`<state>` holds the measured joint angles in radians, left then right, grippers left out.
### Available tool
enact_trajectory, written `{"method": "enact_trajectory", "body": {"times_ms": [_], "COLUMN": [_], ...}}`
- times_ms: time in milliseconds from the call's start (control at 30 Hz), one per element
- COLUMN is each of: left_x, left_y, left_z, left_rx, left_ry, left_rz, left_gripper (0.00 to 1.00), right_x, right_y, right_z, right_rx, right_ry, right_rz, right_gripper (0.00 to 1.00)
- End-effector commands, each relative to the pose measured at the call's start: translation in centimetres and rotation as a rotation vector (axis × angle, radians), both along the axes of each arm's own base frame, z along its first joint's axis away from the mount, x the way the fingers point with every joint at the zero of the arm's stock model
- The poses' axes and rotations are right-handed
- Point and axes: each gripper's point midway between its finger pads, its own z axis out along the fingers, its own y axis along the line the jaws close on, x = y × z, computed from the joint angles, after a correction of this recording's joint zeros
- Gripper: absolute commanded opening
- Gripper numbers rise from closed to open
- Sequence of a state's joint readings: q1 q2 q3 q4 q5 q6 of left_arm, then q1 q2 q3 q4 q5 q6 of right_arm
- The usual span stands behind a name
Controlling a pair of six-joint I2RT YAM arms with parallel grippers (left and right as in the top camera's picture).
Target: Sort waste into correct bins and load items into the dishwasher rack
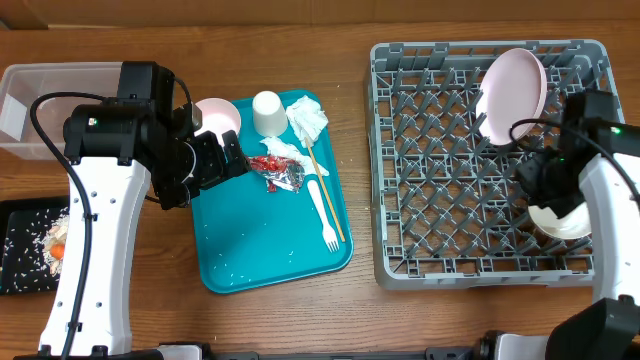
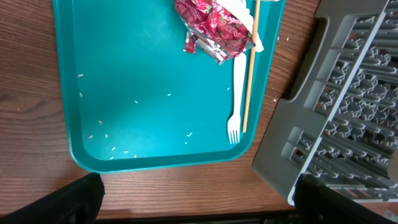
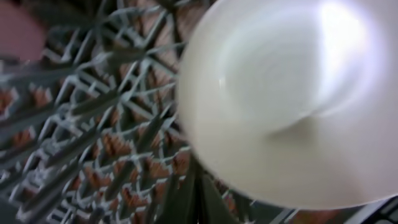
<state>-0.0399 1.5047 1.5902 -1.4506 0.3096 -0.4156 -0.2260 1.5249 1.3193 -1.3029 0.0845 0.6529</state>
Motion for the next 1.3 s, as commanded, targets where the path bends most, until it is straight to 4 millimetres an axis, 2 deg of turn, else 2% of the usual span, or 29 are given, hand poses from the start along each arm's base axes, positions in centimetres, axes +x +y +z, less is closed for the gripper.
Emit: {"method": "enact_trajectory", "body": {"times_ms": [0, 133, 467, 767, 1067, 1267], "left_x": [-0.3, -0.5, -0.4, -0.4, -0.3, -0.3], "left_y": [-0.1, -0.1, 0.1, 0.3, 0.3, 0.3], "left_z": [-0.4, -0.4, -0.5, -0.5, -0.5, -0.5], "left_rx": [0.007, 0.009, 0.021, 0.035, 0.034, 0.034], "left_ry": [0.02, 0.029, 0.022, 0.022, 0.018, 0.018], "left_rz": [-0.006, -0.009, -0.015, -0.012, -0.012, -0.012], "left_gripper": [1.0, 1.0, 1.0, 1.0, 1.0, 1.0], "right_x": [0.1, -0.2, -0.2, 0.5, 0.3, -0.2], "right_y": [0.7, -0.5, -0.7, -0.9, -1.5, -2.0], "right_z": [0.4, 0.1, 0.3, 2.0, 2.2, 1.7], "right_rx": [0.003, -0.055, -0.069, -0.078, -0.106, -0.108], "right_ry": [-0.017, -0.01, -0.009, -0.045, -0.042, -0.027], "right_rz": [0.013, -0.043, -0.04, -0.04, -0.052, -0.082], "right_gripper": [0.04, 0.04, 0.04, 0.04, 0.04, 0.04]}}
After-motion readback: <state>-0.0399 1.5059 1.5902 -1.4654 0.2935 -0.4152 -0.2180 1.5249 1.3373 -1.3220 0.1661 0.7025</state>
